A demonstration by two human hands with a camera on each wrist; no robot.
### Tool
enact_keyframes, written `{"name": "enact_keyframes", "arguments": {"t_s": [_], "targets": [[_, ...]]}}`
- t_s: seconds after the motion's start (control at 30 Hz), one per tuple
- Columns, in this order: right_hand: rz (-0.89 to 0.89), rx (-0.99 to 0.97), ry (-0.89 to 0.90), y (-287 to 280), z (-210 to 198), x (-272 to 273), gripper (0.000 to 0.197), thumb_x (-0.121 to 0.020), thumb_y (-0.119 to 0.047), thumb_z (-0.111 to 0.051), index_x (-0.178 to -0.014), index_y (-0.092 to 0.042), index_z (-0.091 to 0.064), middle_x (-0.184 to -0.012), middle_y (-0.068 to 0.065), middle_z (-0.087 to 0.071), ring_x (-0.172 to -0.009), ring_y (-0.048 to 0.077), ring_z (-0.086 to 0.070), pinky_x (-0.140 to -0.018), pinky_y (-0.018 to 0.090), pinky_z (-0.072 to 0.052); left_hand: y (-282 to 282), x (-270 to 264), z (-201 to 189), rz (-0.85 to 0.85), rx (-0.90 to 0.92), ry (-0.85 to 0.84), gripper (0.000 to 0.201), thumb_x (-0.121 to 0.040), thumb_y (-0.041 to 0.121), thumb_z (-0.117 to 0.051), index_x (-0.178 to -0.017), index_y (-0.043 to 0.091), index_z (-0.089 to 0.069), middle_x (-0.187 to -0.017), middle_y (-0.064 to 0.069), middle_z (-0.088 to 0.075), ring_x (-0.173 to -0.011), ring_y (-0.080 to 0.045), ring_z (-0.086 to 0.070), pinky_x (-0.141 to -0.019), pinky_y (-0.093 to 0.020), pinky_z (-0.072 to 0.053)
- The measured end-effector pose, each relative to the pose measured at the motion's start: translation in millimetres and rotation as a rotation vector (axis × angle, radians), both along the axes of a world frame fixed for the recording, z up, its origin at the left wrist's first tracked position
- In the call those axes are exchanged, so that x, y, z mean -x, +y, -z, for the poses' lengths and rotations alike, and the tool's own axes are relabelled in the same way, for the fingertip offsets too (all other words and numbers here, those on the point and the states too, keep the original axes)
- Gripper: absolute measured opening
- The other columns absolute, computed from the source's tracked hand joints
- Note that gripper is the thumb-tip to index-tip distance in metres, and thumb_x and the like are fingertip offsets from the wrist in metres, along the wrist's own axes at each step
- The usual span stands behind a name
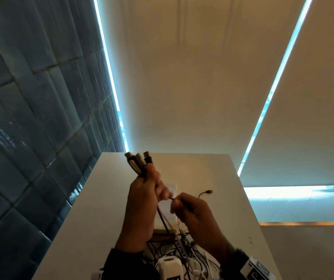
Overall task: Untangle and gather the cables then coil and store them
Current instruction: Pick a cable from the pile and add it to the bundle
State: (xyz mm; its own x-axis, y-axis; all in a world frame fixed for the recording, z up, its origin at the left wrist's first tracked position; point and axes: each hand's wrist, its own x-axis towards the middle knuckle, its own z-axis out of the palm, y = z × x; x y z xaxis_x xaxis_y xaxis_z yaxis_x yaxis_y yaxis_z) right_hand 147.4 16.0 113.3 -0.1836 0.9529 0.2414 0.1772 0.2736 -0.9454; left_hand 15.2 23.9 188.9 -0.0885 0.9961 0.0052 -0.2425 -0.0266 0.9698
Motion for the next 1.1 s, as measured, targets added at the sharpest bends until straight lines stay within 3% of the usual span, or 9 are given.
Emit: {"name": "enact_keyframes", "arguments": {"t_s": [0.07, 0.17, 0.3, 0.47, 0.67, 0.83, 0.93, 1.03, 1.1], "targets": [[0.004, 0.081, -0.049, 3.8, 22.4, -3.4, 0.029, -0.098, -0.016, -0.053, -0.071, -0.02, -0.063, -0.062, -0.009, -0.053, -0.058, 0.003, -0.044, -0.058, 0.019, -0.037, 1.8, 7.7, -1.4, -0.05, 0.011, 0.025, 0.039, -0.099, 0.037, -0.038, -0.07, 0.013, -0.045, -0.049, 0.007, -0.034, -0.046, -0.01, -0.035, -0.062, -0.036, -0.04], [0.071, 0.145, -0.086, 6.5, 51.6, -5.1, 0.033, -0.097, -0.013, -0.053, -0.066, -0.022, -0.061, -0.061, -0.006, -0.052, -0.058, 0.004, -0.045, -0.059, 0.022, -0.037, 1.9, 16.2, -2.0, -0.076, 0.007, 0.149, 0.034, -0.1, 0.033, -0.04, -0.073, 0.013, -0.048, -0.048, 0.008, -0.035, -0.05, -0.012, -0.034, -0.056, -0.031, -0.033], [0.085, 0.143, -0.167, 6.2, 59.4, -0.5, 0.036, -0.097, -0.008, -0.051, -0.065, -0.023, -0.056, -0.059, -0.017, -0.057, -0.056, -0.001, -0.047, -0.057, 0.013, -0.037, -0.8, 21.3, 0.5, -0.086, -0.021, 0.251, 0.025, -0.1, 0.024, -0.041, -0.083, 0.012, -0.054, -0.054, 0.002, -0.036, -0.055, -0.015, -0.035, -0.057, -0.031, -0.034], [0.062, 0.129, -0.208, 11.3, 72.5, 1.0, 0.035, -0.099, -0.015, -0.05, -0.066, -0.026, -0.051, -0.061, -0.015, -0.055, -0.059, 0.001, -0.046, -0.057, 0.015, -0.035, -4.1, 29.6, -7.7, -0.149, -0.106, 0.05, 0.027, -0.1, 0.021, -0.041, -0.077, 0.011, -0.05, -0.051, 0.007, -0.036, -0.045, -0.006, -0.031, -0.05, -0.025, -0.029], [0.123, 0.303, -0.234, 9.7, 105.5, -8.2, 0.042, -0.097, -0.014, -0.053, -0.061, -0.035, -0.058, -0.051, -0.014, -0.055, -0.05, 0.0, -0.045, -0.057, 0.024, -0.037, -6.3, 51.3, -18.1, -0.175, -0.218, -0.239, 0.033, -0.098, 0.025, -0.041, -0.067, 0.015, -0.048, -0.05, 0.008, -0.03, -0.044, -0.005, -0.023, -0.042, -0.019, -0.022], [0.283, 0.293, -0.01, 14.7, 54.7, -2.6, 0.034, -0.095, -0.015, -0.053, -0.062, -0.017, -0.061, -0.047, -0.007, -0.046, -0.044, 0.007, -0.038, -0.048, 0.024, -0.032, -3.8, 51.0, -3.7, -0.184, -0.117, -0.229, 0.04, -0.098, 0.035, -0.039, -0.062, 0.017, -0.036, -0.049, 0.005, -0.024, -0.039, -0.006, -0.016, -0.036, -0.02, -0.013], [0.2, 0.182, 0.179, 11.5, 6.6, 1.4, 0.031, -0.097, -0.017, -0.052, -0.067, -0.015, -0.062, -0.05, -0.005, -0.039, -0.045, 0.011, -0.031, -0.046, 0.025, -0.026, -4.6, 46.3, 2.1, -0.159, -0.007, -0.131, 0.041, -0.09, 0.044, -0.044, -0.06, 0.018, -0.035, -0.047, 0.002, -0.027, -0.037, -0.008, -0.017, -0.035, -0.018, -0.013], [0.062, 0.06, 0.2, 3.9, -25.8, 10.9, 0.028, -0.097, -0.012, -0.052, -0.071, -0.009, -0.059, -0.051, -0.009, -0.039, -0.046, 0.007, -0.031, -0.045, 0.021, -0.027, -5.1, 39.4, 3.7, -0.116, 0.057, -0.012, 0.042, -0.099, 0.039, -0.037, -0.065, 0.014, -0.041, -0.05, -0.009, -0.056, -0.035, -0.017, -0.043, -0.036, -0.021, -0.028], [-0.024, 0.014, 0.158, -3.5, -35.8, 17.1, 0.028, -0.097, -0.01, -0.053, -0.07, -0.01, -0.06, -0.052, -0.012, -0.045, -0.047, 0.001, -0.036, -0.048, 0.015, -0.031, -5.0, 37.8, 1.2, -0.037, 0.102, -0.015, 0.039, -0.102, 0.038, -0.031, -0.08, 0.012, -0.049, -0.074, -0.015, -0.073, -0.056, -0.025, -0.067, -0.047, -0.029, -0.048]]}}
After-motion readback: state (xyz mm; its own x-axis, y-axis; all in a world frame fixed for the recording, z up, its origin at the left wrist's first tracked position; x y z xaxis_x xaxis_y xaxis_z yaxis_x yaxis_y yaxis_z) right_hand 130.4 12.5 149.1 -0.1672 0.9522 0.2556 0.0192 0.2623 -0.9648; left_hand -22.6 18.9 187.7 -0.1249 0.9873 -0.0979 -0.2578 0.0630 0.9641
